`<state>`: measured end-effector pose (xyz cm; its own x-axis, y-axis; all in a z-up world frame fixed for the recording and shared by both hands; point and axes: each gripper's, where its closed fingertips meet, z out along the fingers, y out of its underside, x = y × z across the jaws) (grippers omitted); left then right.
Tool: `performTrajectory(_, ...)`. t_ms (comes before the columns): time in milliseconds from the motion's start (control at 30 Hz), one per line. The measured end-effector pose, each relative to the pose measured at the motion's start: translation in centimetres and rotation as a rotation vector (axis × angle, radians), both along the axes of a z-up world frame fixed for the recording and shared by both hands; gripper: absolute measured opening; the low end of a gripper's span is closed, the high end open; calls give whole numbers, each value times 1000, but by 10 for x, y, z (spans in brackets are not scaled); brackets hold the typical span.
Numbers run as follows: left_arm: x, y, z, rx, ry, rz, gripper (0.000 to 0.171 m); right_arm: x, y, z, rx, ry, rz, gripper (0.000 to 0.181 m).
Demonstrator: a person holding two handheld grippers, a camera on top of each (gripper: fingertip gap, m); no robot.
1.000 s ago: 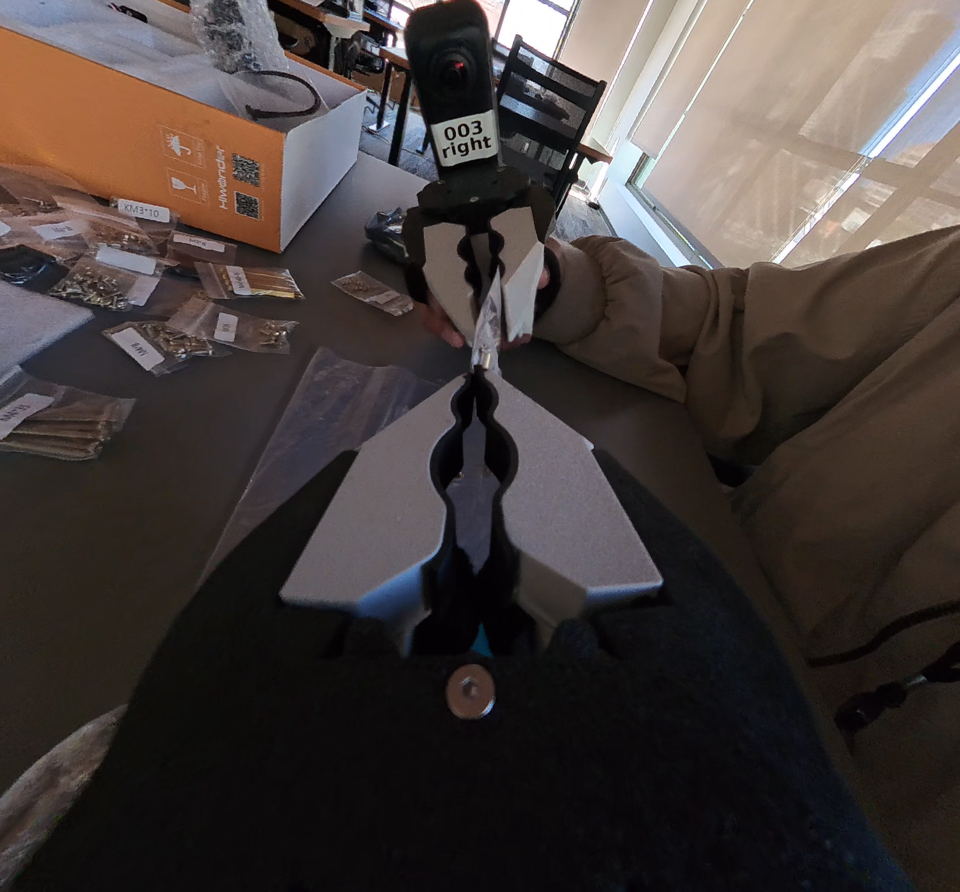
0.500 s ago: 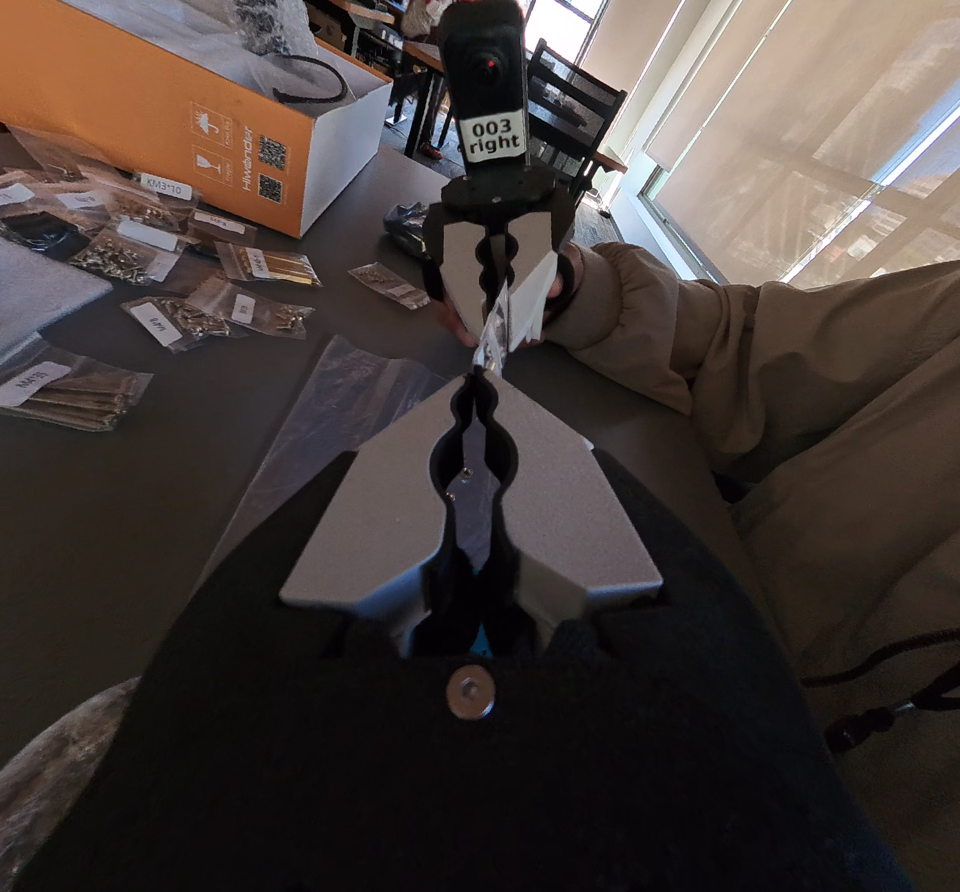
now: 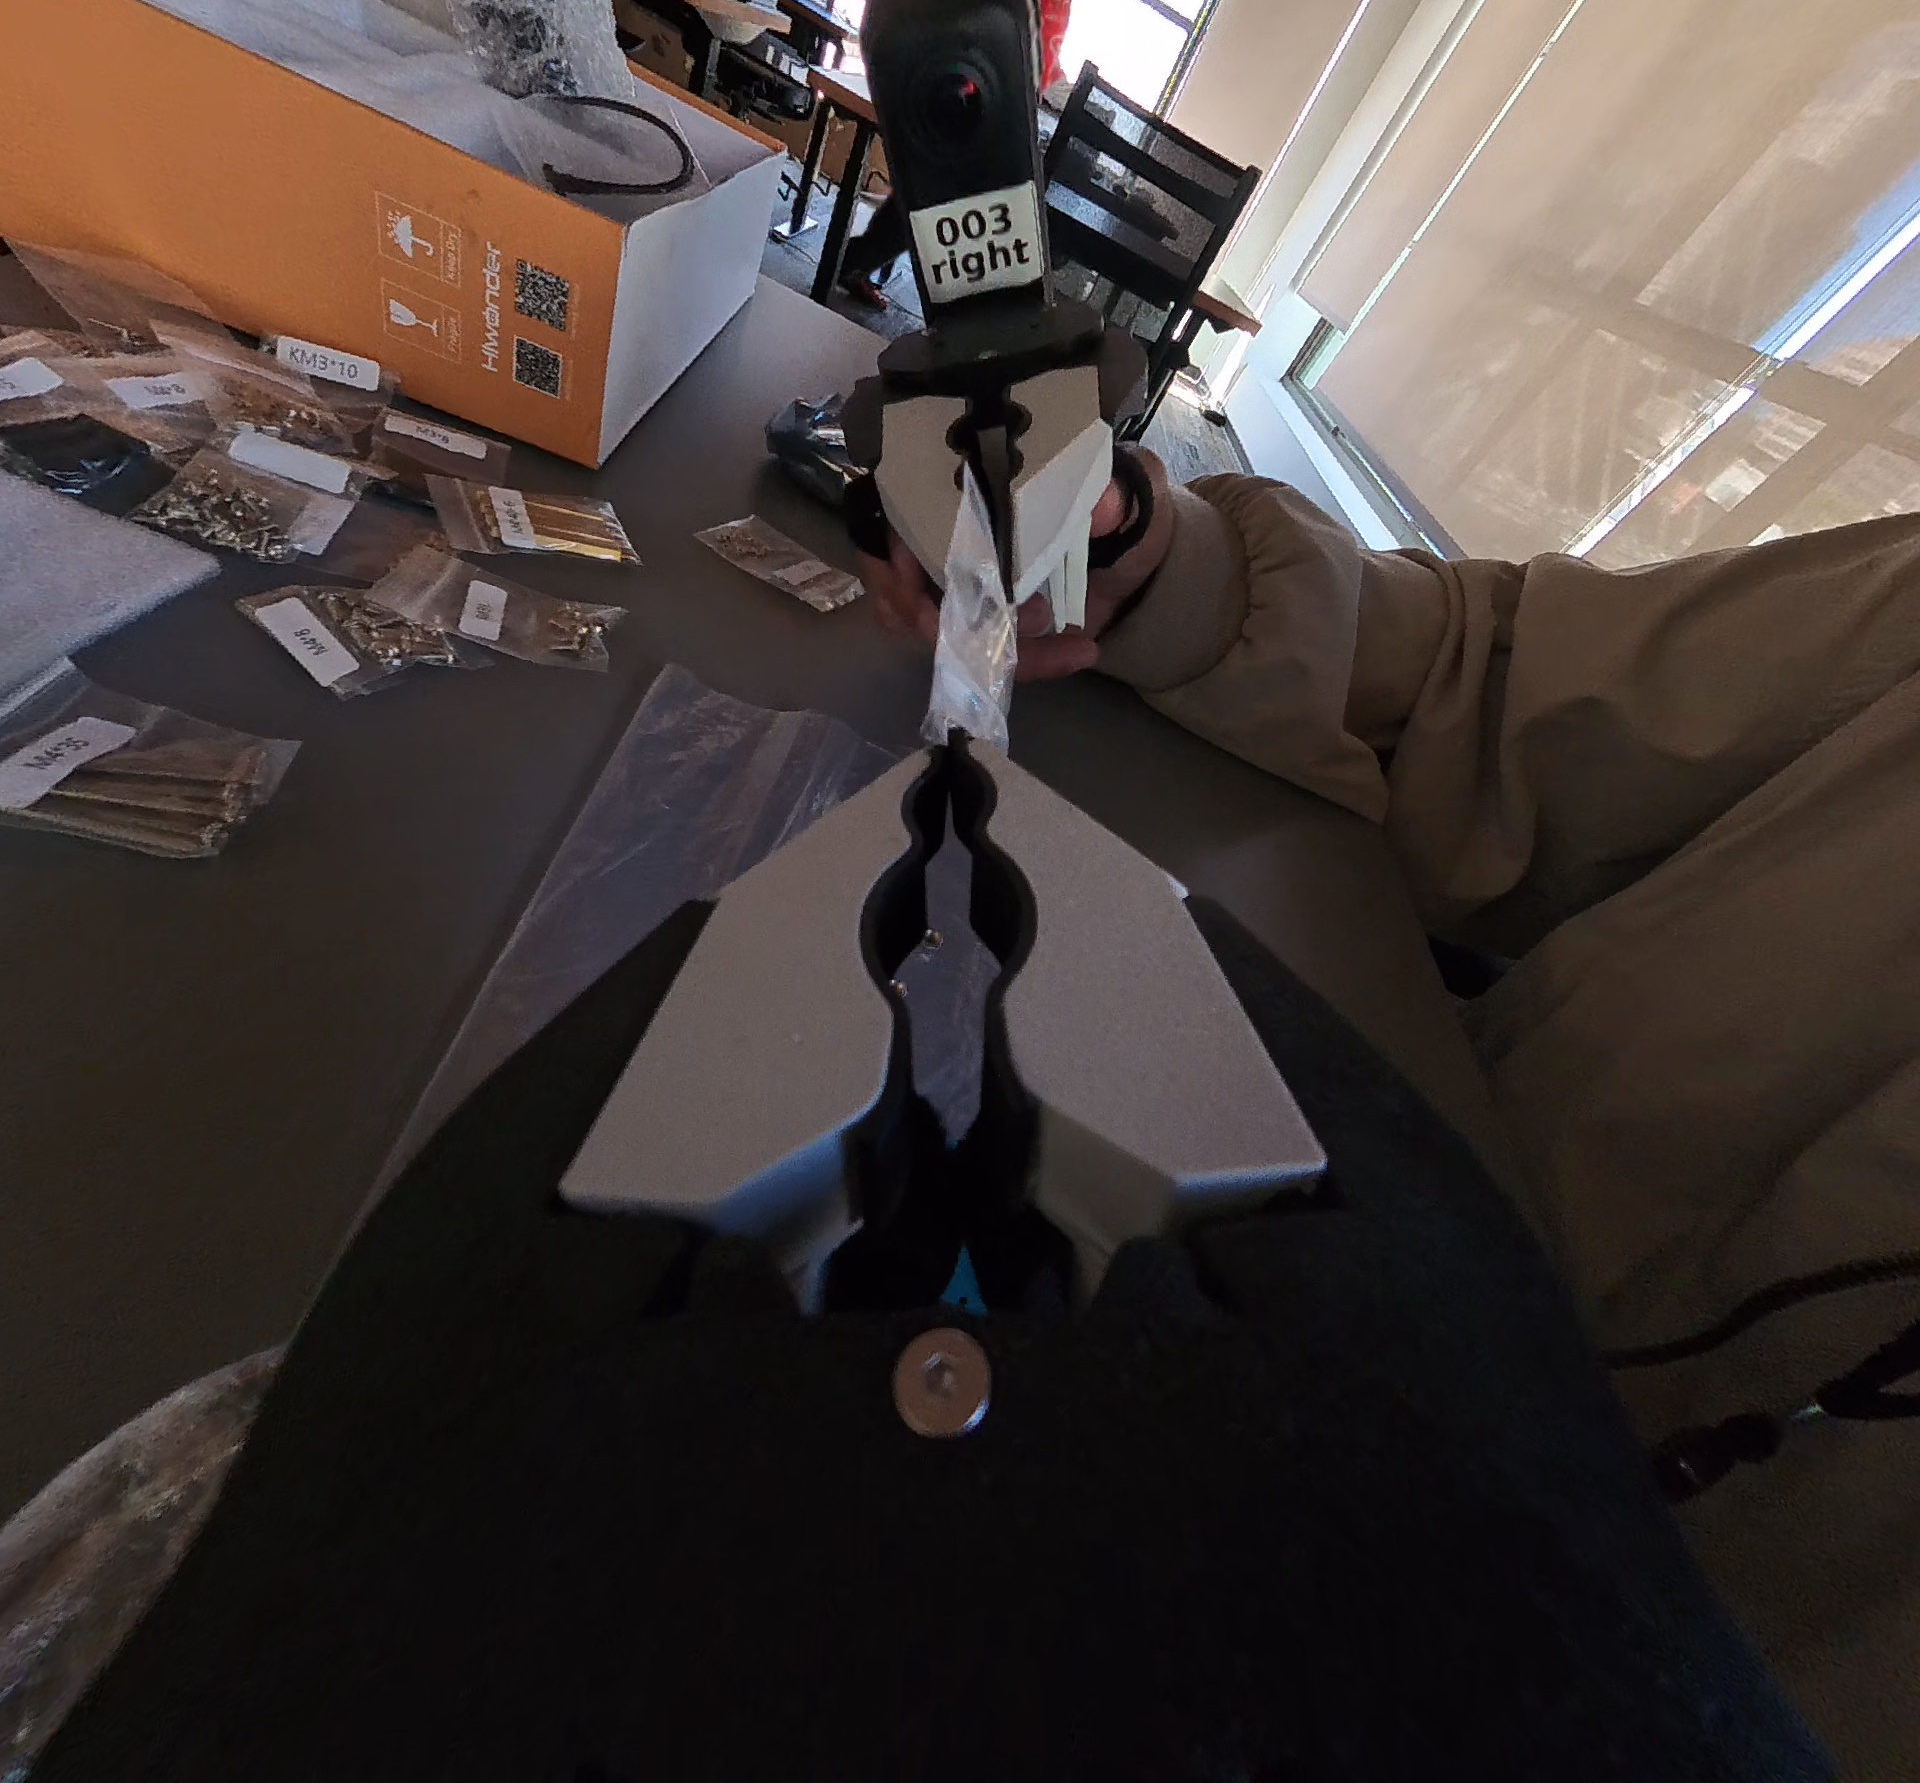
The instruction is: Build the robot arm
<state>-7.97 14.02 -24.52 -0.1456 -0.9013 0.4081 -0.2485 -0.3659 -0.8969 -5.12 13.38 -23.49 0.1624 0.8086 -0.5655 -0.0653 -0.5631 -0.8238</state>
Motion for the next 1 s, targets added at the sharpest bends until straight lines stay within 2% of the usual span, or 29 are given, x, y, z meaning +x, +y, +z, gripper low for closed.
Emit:
performTrajectory(133,0,0,-1,-2,5,-1,0,-1,0,-1,-6,-28,-1,2)
performTrajectory(267,2,0,-5,12,20,6,0,4,5,-9,14,-125,-42,2)
performTrajectory(467,6,11,-34,105,207,101,2,17,13,-35,24,-295,-77,2)
performTrajectory(633,3,20,-49,105,297,156,9,30,17,-52,10,-386,-77,2)
performTrajectory(900,2,23,-38,161,258,178,10,34,3,-58,165,-622,-31,2)
performTrajectory(1000,5,16,-40,228,264,155,10,31,-3,-53,175,-633,-16,2)
